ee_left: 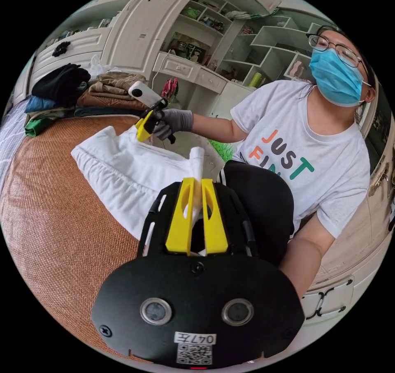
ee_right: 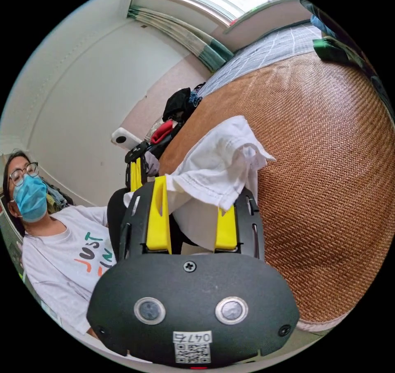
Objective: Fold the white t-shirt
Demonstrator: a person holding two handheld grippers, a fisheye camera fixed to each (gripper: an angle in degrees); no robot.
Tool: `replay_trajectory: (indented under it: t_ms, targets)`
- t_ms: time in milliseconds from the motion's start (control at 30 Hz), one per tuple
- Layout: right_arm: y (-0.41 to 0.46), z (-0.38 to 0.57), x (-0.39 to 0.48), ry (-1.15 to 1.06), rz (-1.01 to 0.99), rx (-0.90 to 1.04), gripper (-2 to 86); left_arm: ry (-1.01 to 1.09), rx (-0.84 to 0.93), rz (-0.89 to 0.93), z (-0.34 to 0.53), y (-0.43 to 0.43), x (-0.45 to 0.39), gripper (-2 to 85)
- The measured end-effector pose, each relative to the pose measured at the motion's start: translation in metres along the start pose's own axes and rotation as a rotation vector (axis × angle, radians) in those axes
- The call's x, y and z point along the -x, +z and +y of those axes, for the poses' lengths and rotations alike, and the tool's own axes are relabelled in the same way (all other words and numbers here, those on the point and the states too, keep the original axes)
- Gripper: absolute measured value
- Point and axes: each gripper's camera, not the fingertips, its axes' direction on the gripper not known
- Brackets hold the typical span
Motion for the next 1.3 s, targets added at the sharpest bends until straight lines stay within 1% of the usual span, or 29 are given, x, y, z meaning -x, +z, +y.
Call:
replay_trajectory:
  t_ms: [100, 233, 333, 500, 567, 600, 667, 733, 833, 900, 967, 1067, 1167, 1300]
  targets:
    - [0.000, -0.014, -0.008, 0.052, -0.045, -0.038, 15.1, -0.005, -0.020, -0.018, 0.004, -0.012, -0.007, 3.0]
    - [-0.004, -0.016, -0.007, 0.054, -0.065, -0.052, 17.6, 0.001, -0.055, -0.022, 0.014, -0.031, -0.014, 2.8]
    - [-0.007, -0.011, -0.013, 0.093, -0.078, -0.056, 19.0, 0.012, -0.040, -0.005, 0.019, -0.034, -0.016, 2.5]
    - [-0.004, -0.016, -0.019, 0.141, -0.098, -0.069, 18.7, 0.004, -0.012, 0.020, 0.029, -0.041, -0.012, 2.4]
    - [-0.004, -0.022, -0.022, 0.183, -0.113, -0.110, 16.8, 0.003, -0.015, 0.021, 0.040, -0.050, -0.012, 2.4]
    - [-0.004, -0.023, -0.023, 0.196, -0.117, -0.121, 14.4, 0.002, -0.018, 0.020, 0.043, -0.052, -0.012, 2.4]
    - [0.001, -0.033, -0.027, 0.222, -0.098, -0.118, 4.5, -0.003, -0.025, 0.021, 0.054, -0.062, -0.012, 2.3]
    - [0.007, -0.044, -0.023, 0.210, -0.072, -0.106, 0.9, -0.009, -0.034, 0.007, 0.064, -0.071, -0.011, 2.3]
    - [0.017, -0.075, -0.005, 0.138, -0.038, -0.127, -0.3, -0.031, -0.072, -0.044, 0.086, -0.095, -0.010, 2.4]
    - [0.029, -0.108, 0.011, 0.064, -0.024, -0.131, -0.5, -0.048, -0.137, -0.105, 0.105, -0.119, -0.011, 2.4]
    - [0.057, -0.163, 0.036, -0.028, 0.049, -0.073, -0.6, -0.102, -0.255, -0.199, 0.138, -0.157, -0.011, 2.4]
    - [0.087, -0.216, 0.072, -0.135, 0.093, -0.012, -0.5, -0.170, -0.341, -0.280, 0.180, -0.186, -0.010, 2.4]
    - [0.102, -0.235, 0.093, -0.130, 0.137, 0.041, -0.5, -0.218, -0.367, -0.306, 0.216, -0.198, -0.008, 2.4]
    - [0.108, -0.220, 0.094, -0.110, 0.241, 0.111, -0.4, -0.226, -0.334, -0.285, 0.235, -0.200, 0.002, 2.5]
